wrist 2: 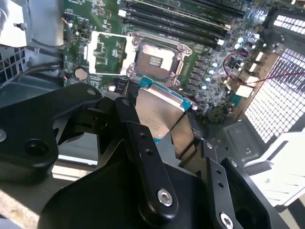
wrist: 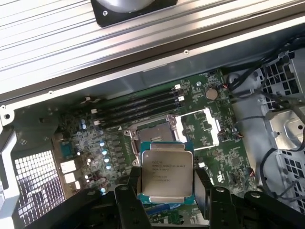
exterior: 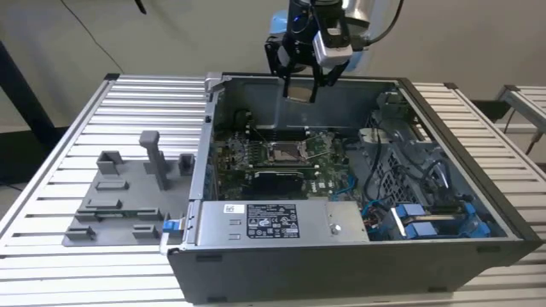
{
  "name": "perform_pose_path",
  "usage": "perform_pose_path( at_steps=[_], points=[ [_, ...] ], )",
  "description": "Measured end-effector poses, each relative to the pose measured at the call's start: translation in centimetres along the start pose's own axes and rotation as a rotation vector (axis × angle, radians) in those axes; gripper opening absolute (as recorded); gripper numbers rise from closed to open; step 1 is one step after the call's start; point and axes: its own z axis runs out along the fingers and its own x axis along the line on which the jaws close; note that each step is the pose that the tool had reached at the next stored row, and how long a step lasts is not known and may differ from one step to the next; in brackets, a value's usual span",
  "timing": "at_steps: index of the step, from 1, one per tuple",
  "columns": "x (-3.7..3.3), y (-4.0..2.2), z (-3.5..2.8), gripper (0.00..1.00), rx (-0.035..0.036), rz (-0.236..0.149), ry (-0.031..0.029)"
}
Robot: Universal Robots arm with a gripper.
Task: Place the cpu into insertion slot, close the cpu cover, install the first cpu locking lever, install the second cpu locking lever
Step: 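Place the cpu into insertion slot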
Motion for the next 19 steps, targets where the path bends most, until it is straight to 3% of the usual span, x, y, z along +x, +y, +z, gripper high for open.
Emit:
perform_pose_path(
  at_steps=[19],
  points=[
    [-0.01, -0.06, 0.64, 0.54, -0.0035, 0.176, -0.0166]
  ],
)
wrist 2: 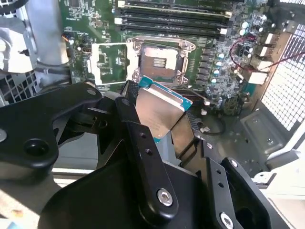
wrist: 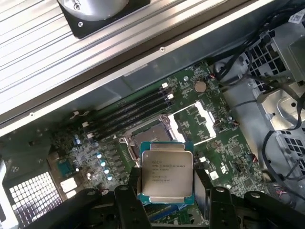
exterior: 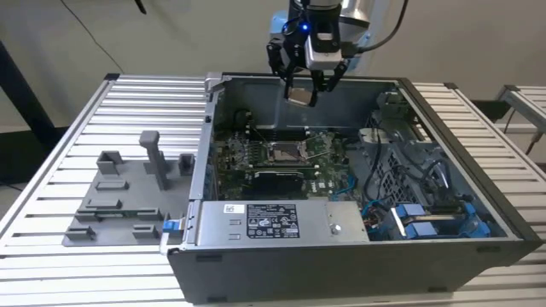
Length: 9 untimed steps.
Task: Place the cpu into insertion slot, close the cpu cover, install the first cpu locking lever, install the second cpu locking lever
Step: 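Place the cpu into insertion slot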
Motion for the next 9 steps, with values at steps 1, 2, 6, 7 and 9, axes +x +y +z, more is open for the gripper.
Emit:
perform_pose_path(
  at_steps=[1, 2, 6, 7, 9],
  points=[
    [0.00, 0.00, 0.04, 0.54, -0.0003, 0.010, -0.0009],
    [0.00, 0.00, 0.07, 0.54, -0.0004, 0.020, -0.0019],
    [0.00, -0.02, 0.15, 0.54, -0.0010, 0.065, -0.0059],
    [0.00, -0.02, 0.15, 0.54, -0.0012, 0.075, -0.0067],
    [0.00, -0.02, 0.16, 0.54, -0.0016, 0.086, -0.0078]
  ],
)
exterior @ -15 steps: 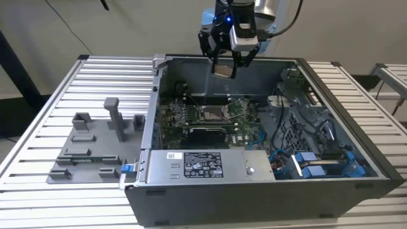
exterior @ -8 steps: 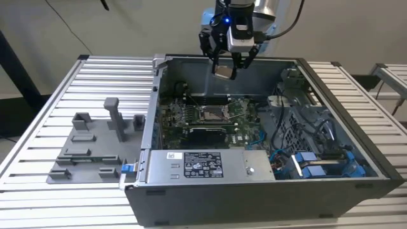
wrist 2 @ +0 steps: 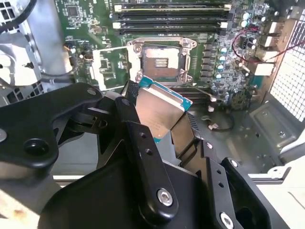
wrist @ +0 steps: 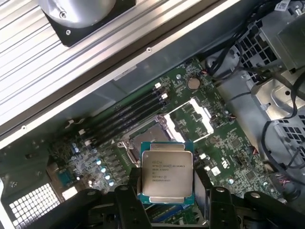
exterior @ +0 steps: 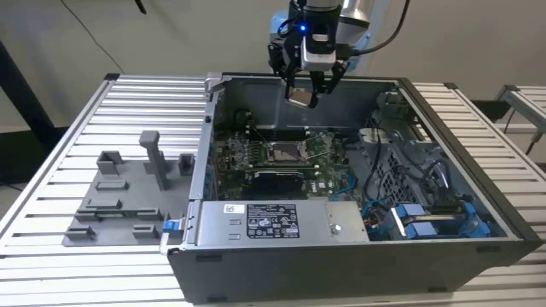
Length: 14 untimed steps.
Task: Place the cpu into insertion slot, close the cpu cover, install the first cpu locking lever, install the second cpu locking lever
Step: 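Place the cpu into insertion slot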
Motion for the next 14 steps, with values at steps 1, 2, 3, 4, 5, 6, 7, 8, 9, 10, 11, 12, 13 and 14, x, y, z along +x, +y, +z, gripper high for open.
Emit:
perform_pose_path(
  at_steps=[1, 2, 3, 4, 5, 6, 7, 8, 9, 10, 11, 12, 13, 14],
  points=[
    [0.00, 0.00, 0.00, 0.54, -0.0001, 0.005, -0.0005],
    [0.00, 0.00, 0.00, 0.54, -0.0002, 0.012, -0.0011],
    [0.00, 0.01, 0.00, 0.54, -0.0003, 0.018, -0.0017],
    [0.01, 0.01, 0.00, 0.54, -0.0005, 0.025, -0.0023],
    [0.01, 0.01, 0.00, 0.54, -0.0006, 0.033, -0.0031],
    [0.01, 0.01, 0.00, 0.54, -0.0008, 0.042, -0.0040],
    [0.01, 0.02, 0.00, 0.54, -0.0010, 0.051, -0.0048],
    [0.01, 0.02, 0.00, 0.54, -0.0012, 0.059, -0.0055],
    [0.01, 0.02, 0.00, 0.54, -0.0013, 0.068, -0.0064],
    [0.01, 0.02, 0.00, 0.54, -0.0015, 0.077, -0.0073],
    [0.01, 0.02, 0.00, 0.54, -0.0016, 0.085, -0.0081],
    [0.01, 0.02, 0.00, 0.54, -0.0018, 0.094, -0.0089],
    [0.02, 0.03, 0.00, 0.54, -0.0020, 0.103, -0.0097],
    [0.02, 0.03, 0.00, 0.54, -0.0022, 0.111, -0.0105]
  ],
)
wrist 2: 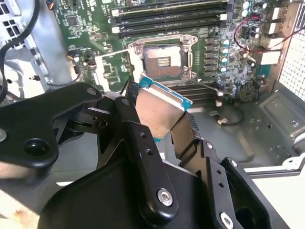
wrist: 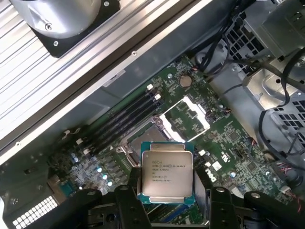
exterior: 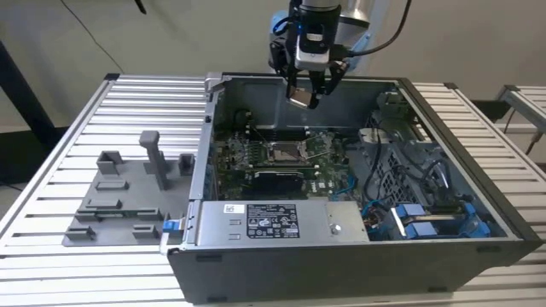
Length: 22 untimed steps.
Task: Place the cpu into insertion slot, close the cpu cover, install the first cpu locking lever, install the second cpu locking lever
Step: 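Place the cpu into insertion slot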
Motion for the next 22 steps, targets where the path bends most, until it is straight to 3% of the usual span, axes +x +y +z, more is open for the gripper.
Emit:
perform_pose_path(
  at_steps=[22],
  points=[
    [0.04, 0.04, 0.12, 0.54, -0.0026, 0.174, -0.0156]
  ],
)
